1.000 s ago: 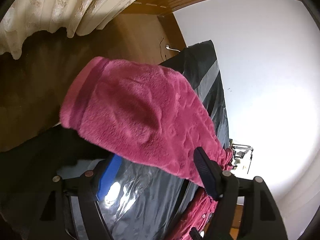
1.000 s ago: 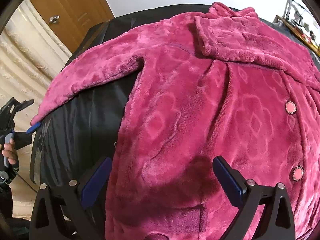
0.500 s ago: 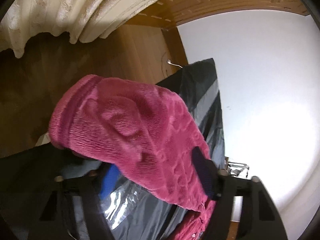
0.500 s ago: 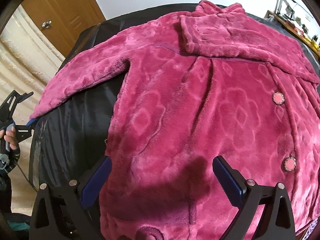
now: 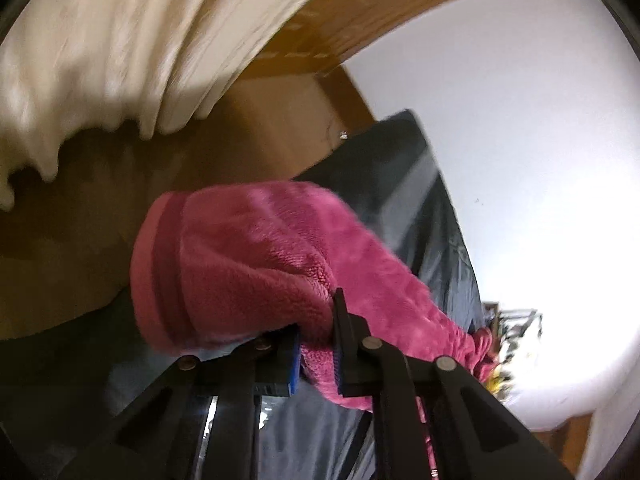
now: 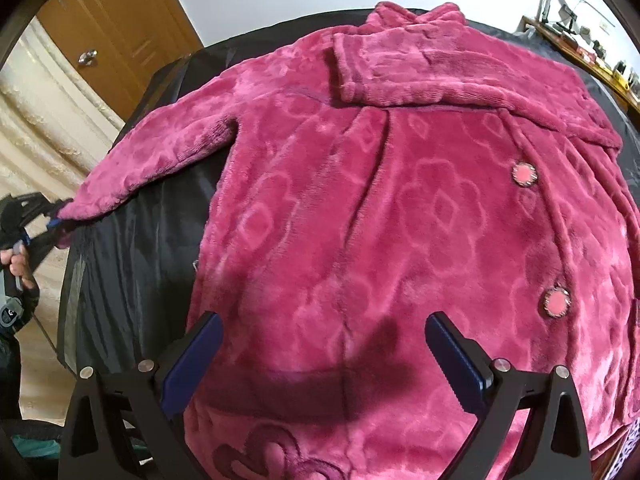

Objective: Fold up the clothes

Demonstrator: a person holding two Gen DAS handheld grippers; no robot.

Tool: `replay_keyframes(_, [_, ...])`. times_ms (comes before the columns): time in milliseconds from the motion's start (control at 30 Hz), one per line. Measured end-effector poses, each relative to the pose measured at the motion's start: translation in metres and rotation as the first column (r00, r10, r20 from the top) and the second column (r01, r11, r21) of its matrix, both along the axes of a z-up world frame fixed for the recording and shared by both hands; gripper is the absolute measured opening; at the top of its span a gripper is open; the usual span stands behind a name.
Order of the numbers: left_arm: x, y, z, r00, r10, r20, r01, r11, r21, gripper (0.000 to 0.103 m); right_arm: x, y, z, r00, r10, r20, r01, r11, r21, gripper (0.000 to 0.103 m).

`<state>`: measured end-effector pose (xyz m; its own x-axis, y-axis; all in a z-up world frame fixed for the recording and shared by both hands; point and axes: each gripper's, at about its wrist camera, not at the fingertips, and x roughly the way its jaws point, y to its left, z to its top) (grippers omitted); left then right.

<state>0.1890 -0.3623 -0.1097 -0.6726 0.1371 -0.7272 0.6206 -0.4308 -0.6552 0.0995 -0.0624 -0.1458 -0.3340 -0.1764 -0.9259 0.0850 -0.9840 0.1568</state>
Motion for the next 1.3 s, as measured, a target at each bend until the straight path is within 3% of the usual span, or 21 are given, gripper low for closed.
replay_keyframes(167, [-0.028,0.049,0.058,0.99,-0.128,-0.062,0.114,0.975,-0.189,0.014,0.007,0.027,0.0,1.0,-0.023,0.006,0.024,1.0,-0.015,0.103])
replay_keyframes(300, [-0.053,0.115,0.097,0.956,-0.285,-0.075,0.24,0.902,-0.359,0.014,0.009,0.052,0.002,0.999,-0.04,0.006,0.04,0.999,-0.037,0.103])
replay_keyframes(433, [-0.076,0.197,0.123,0.895,-0.444,-0.034,0.371,0.786,-0.495,0.014,0.014,0.083,0.003,0.999,-0.053,-0.003,0.053,0.997,-0.06,0.103])
replay_keyframes(633, [-0.099,0.321,0.123,0.785,-0.613,0.093,0.531,0.587,-0.612,0.014,0.022,0.144,0.0,0.994,-0.11,-0.001,0.109,0.99,-0.093,0.103])
replay_keyframes(800, [-0.102,0.405,0.104,0.702,-0.687,0.187,0.618,0.456,-0.641,0.014,0.028,0.191,-0.003,0.989,-0.148,0.002,0.148,0.982,-0.115,0.103])
replay_keyframes(933, [-0.098,0.466,0.086,0.631,-0.726,0.275,0.67,0.331,-0.664,0.014,0.031,0.222,-0.005,0.986,-0.169,-0.001,0.168,0.978,-0.124,0.103])
replay_keyframes(1000, [-0.098,0.491,0.073,0.598,-0.74,0.309,0.699,0.293,-0.652,0.015,0.032,0.237,-0.006,0.984,-0.179,0.001,0.177,0.975,-0.132,0.103])
replay_keyframes(1067, [-0.097,0.509,0.059,0.563,-0.75,0.348,0.732,0.256,-0.632,0.021,0.033,0.249,-0.007,0.982,-0.187,0.003,0.185,0.973,-0.138,0.103])
replay_keyframes(1133, [-0.091,0.531,0.046,0.517,-0.758,0.398,0.753,0.182,-0.632,0.027,0.033,0.26,-0.008,0.981,-0.193,0.004,0.191,0.971,-0.145,0.103])
replay_keyframes(1200, [-0.079,0.548,0.041,0.476,-0.769,0.426,0.757,0.112,-0.644,0.041,0.033,0.269,-0.009,0.981,-0.194,0.005,0.193,0.968,-0.163,0.103])
replay_keyframes(1300, [-0.056,0.57,0.036,0.394,-0.802,0.449,0.762,0.013,-0.647,0.048,0.028,0.275,-0.011,0.982,-0.19,-0.003,0.186,0.967,-0.175,0.103])
